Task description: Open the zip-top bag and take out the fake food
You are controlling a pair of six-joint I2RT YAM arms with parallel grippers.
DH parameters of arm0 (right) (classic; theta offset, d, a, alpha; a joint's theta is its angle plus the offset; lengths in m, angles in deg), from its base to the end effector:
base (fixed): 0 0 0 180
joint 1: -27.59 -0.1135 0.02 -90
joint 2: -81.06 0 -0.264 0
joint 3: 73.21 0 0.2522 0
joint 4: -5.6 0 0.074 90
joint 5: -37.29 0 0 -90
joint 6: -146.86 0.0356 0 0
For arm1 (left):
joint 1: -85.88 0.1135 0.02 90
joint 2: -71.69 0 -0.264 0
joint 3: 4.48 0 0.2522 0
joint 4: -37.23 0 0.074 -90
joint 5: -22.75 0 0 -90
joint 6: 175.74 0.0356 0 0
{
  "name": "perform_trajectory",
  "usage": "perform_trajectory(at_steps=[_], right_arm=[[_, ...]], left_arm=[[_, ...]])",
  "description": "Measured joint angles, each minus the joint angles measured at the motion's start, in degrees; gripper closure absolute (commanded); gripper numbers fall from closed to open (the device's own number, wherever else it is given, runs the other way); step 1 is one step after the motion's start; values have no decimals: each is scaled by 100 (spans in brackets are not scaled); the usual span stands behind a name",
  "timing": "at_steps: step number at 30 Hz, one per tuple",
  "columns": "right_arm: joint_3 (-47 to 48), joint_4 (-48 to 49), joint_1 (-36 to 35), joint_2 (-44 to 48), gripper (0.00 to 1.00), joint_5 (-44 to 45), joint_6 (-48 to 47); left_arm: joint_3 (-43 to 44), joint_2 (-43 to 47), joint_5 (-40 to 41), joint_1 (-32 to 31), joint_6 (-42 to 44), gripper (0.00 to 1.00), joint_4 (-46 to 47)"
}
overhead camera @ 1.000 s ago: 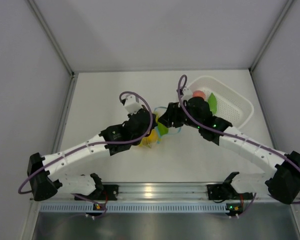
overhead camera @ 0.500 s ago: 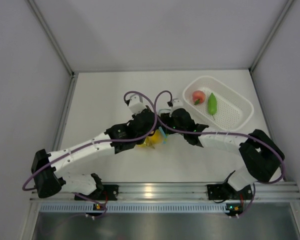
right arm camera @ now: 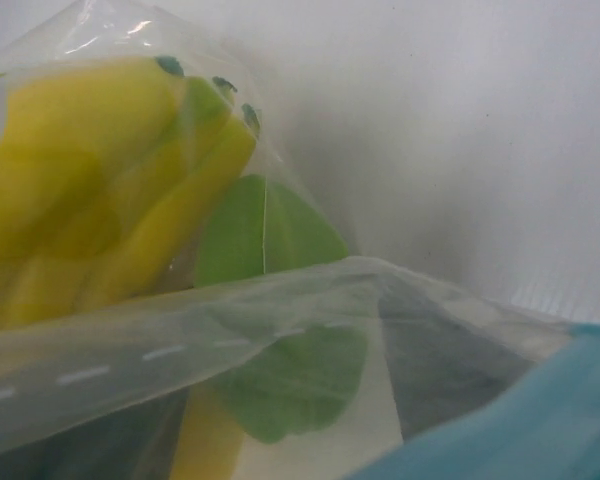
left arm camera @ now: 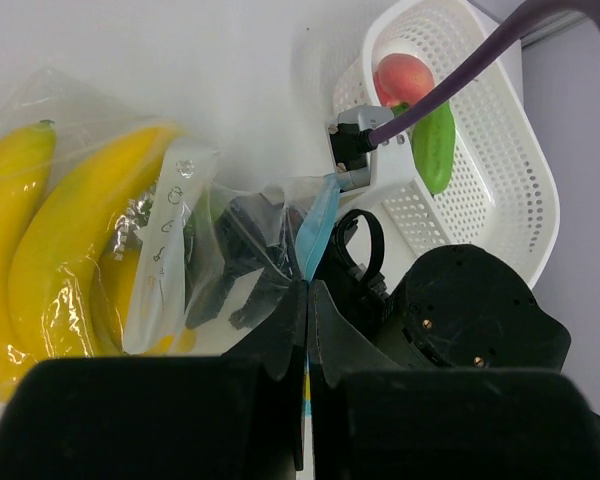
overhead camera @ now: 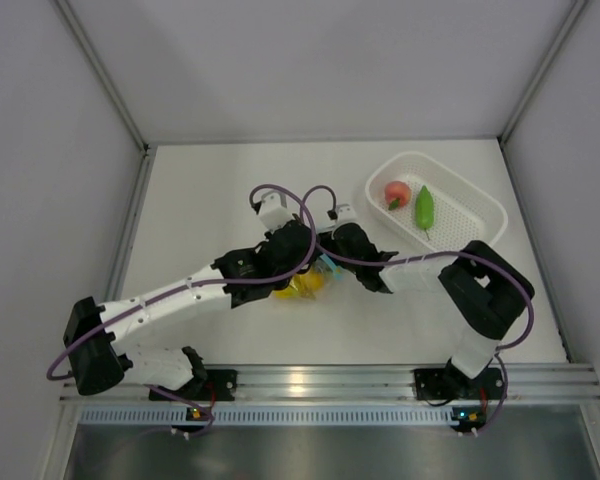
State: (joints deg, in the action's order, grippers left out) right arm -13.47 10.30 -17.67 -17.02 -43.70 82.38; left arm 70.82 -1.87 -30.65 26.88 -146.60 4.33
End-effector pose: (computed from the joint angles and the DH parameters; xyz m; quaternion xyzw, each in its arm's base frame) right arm 0.2474 0.2417 0.1580 -0.1141 0.8721 0.2162 0.4239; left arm 0.1651 -0.2335 0.3213 -0.1676 0.8244 -0.2666 0.4704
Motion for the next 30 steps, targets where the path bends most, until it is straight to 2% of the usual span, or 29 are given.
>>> perform_trajectory(at_steps=[7, 8, 9, 10, 12, 13, 21, 30], right_arm=[[0, 181, 2, -212, 34, 4, 46], [-2, 188, 4, -223, 37, 15, 48], [-17, 199, 4, -227, 51, 20, 50], [-31, 195, 4, -229, 56, 15, 42], [-59, 310, 4, -225, 59, 31, 33], [-59, 352, 4, -225, 65, 39, 13], [-260, -9, 4, 223, 69, 11, -52], [-284, -973, -4, 1598, 72, -101, -94]], left_arm=[[-125, 0, 9, 7, -9, 100, -26], [-138, 0, 9, 4, -9, 100, -28], [-157, 2, 11, 4, -7, 100, -26], [-170, 4, 13, 4, -7, 100, -24], [-212, 17, 33, 4, -4, 100, -26], [-227, 28, 42, 4, 0, 100, -24], [-313, 109, 166, 4, 59, 100, -11], [-315, 109, 227, 20, 79, 100, -2]])
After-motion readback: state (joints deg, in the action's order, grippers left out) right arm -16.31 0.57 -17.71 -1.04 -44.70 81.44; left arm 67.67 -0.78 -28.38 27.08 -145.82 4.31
